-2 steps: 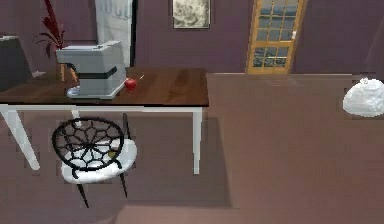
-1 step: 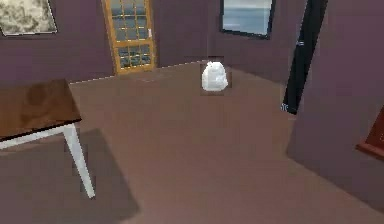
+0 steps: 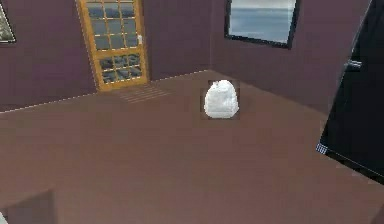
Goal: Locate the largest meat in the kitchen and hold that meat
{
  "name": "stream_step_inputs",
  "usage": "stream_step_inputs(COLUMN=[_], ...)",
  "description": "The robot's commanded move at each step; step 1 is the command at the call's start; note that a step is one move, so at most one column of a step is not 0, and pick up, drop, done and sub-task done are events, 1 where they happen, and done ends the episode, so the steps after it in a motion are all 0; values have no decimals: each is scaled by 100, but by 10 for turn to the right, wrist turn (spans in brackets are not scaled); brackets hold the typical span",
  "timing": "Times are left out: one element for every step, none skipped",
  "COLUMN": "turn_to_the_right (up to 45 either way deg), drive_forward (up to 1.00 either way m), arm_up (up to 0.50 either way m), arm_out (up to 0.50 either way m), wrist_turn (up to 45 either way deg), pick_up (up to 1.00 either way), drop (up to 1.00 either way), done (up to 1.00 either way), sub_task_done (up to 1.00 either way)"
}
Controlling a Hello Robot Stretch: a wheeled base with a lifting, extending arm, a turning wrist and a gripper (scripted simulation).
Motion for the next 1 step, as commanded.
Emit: stream_step_inputs(turn_to_the_right=[0], drive_forward=[50], arm_up=[0], arm_out=[0], wrist_turn=[0], pick_up=[0], drop=[0], done=[0], sub_task_done=[0])
